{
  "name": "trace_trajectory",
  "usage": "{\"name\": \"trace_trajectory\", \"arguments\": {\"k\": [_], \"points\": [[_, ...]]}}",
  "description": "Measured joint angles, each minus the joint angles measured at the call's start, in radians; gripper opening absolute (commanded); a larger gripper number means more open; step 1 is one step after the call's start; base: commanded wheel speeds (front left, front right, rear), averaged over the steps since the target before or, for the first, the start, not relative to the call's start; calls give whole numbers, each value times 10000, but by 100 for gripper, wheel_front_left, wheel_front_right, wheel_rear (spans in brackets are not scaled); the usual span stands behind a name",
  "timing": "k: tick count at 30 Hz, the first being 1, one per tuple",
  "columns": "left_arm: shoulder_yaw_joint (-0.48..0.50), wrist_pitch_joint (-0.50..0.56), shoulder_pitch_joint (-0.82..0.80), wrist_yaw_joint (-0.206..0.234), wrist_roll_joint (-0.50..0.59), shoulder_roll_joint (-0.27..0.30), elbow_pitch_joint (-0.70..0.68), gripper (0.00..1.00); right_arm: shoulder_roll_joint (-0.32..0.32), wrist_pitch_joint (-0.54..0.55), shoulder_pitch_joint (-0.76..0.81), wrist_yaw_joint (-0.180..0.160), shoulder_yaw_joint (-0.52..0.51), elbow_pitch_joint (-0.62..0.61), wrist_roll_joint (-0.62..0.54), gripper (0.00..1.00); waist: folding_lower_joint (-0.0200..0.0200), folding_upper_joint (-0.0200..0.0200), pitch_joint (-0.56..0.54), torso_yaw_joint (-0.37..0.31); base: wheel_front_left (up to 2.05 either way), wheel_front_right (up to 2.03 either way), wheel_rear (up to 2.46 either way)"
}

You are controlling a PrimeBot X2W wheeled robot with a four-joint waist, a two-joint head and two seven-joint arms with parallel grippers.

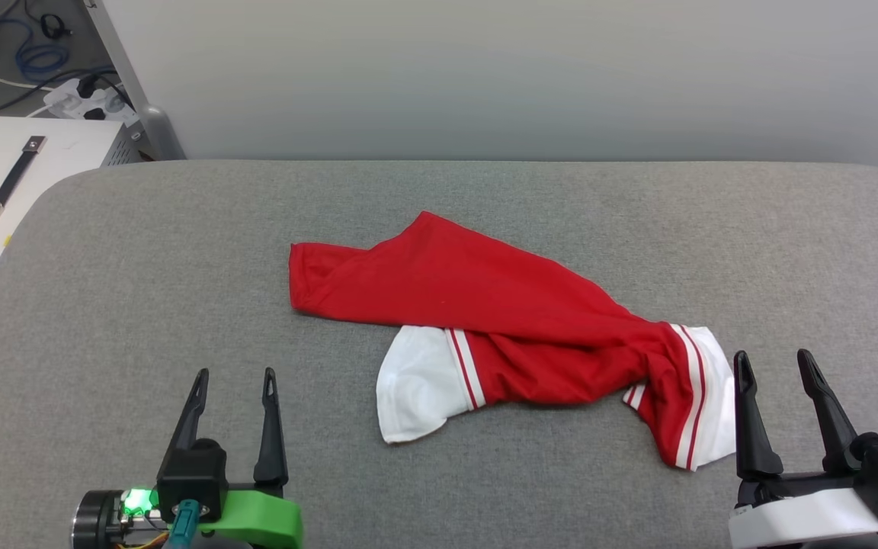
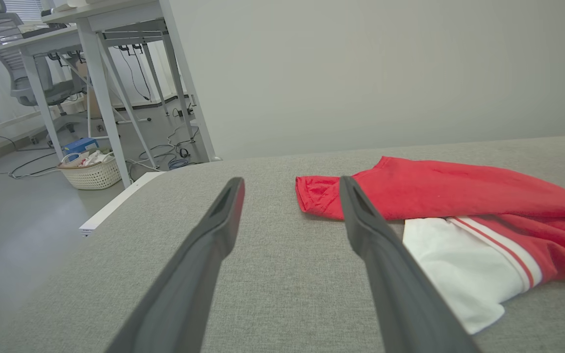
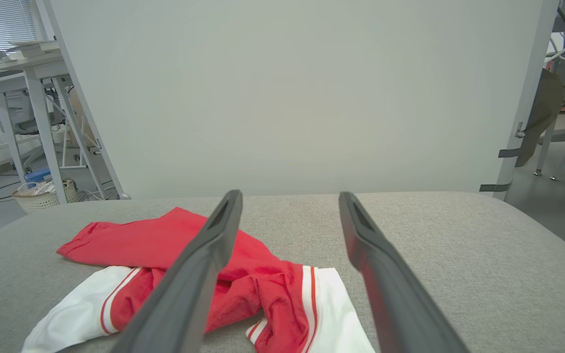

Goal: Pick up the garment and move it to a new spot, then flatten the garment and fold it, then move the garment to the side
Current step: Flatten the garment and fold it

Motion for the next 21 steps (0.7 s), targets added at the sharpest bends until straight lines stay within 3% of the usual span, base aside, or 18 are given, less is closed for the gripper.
{"name": "trace_trajectory", "arguments": {"k": [15, 21], "points": [[364, 0, 18, -357, 253, -311, 151, 100, 0, 0, 6, 0, 44, 81, 0, 100, 0, 0, -33, 55, 0, 0, 0], [341, 0, -861, -1154, 211, -263, 439, 100, 0, 0, 4, 0, 65, 81, 0, 100, 0, 0, 26, 138, 0, 0, 0]]}}
